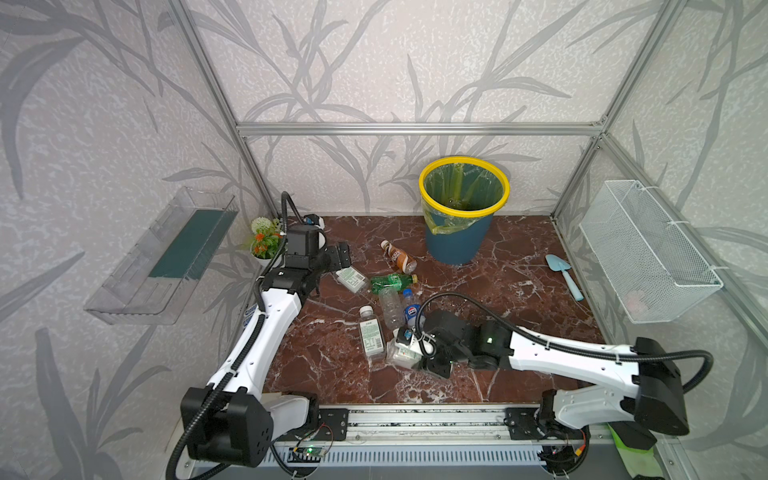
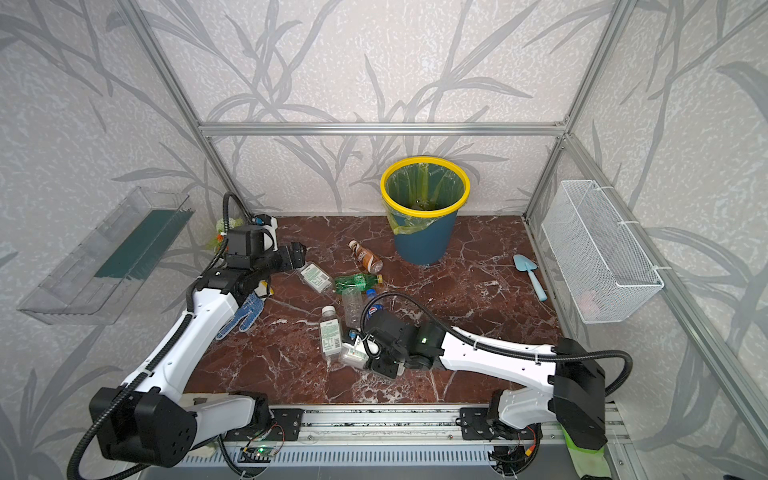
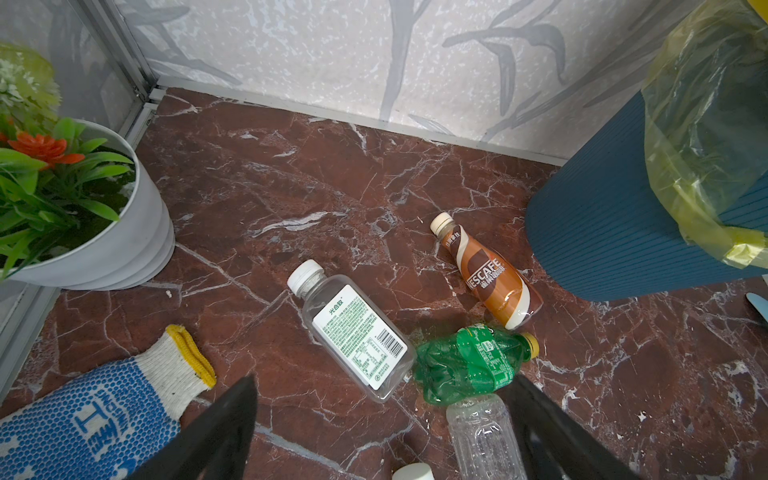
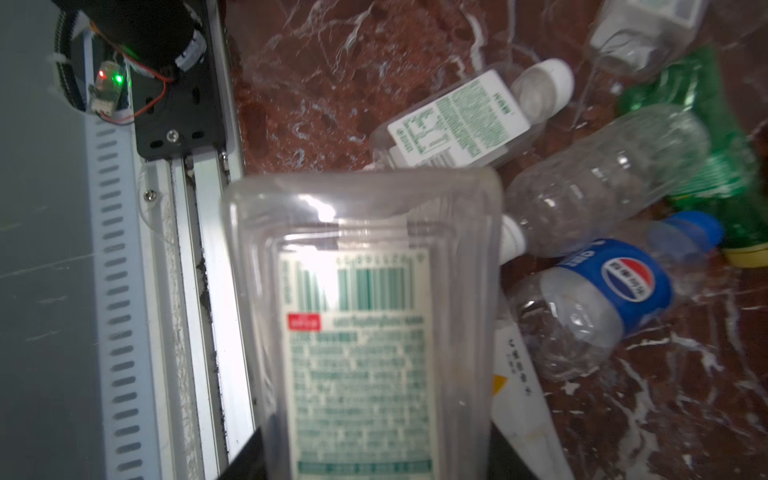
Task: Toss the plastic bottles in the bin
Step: 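Lift the green-label bottle with the right gripper and drop it into the bin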
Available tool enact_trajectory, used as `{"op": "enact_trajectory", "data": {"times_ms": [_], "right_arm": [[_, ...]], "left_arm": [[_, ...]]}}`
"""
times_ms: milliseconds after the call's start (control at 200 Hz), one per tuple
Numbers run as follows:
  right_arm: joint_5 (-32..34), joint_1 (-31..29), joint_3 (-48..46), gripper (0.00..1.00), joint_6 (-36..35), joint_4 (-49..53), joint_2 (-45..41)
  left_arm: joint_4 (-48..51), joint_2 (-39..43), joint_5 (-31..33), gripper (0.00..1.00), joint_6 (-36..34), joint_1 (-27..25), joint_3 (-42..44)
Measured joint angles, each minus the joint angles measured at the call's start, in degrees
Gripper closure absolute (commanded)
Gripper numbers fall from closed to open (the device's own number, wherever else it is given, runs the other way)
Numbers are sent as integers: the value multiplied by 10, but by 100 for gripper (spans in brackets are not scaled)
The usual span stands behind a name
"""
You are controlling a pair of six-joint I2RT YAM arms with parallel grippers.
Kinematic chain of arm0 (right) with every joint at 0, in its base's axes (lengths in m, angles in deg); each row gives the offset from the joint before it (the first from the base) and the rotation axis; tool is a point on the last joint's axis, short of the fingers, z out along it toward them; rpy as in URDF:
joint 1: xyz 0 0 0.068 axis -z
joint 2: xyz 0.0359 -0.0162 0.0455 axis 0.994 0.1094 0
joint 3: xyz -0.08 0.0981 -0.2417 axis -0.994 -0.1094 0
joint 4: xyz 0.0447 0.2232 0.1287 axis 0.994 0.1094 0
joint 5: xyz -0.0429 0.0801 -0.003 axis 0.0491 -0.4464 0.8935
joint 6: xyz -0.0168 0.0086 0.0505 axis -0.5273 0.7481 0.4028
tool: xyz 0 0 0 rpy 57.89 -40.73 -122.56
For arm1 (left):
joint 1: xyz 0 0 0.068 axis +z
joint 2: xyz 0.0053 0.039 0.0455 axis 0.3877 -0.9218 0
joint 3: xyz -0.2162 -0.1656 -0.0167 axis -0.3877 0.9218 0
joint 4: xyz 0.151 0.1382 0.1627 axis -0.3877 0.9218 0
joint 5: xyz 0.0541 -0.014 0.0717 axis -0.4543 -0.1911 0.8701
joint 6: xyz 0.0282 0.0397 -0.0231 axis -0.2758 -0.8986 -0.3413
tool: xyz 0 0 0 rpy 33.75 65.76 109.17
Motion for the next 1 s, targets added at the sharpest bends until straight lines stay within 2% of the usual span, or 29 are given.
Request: {"op": "enact_trajectory", "data": {"times_ms": [255,395,505,715,1000], "right_arm": [[131,50,-94,53,-2,-201,-181],[224,64,-142,53,-57,-353,-219],[267,88,-157,53,-116,-489,-219],[271,143,-123,53,-202,-694,-195],[223,206,26,53,-234,-814,-86]], "left_arm": [[0,0,0,6,0,0,0],[1,0,-2,6,0,0,0],[1,-2,-4,6,0,0,0],[1,-2,-4,6,0,0,0],[1,0,-3,6,-1,0,0]]}}
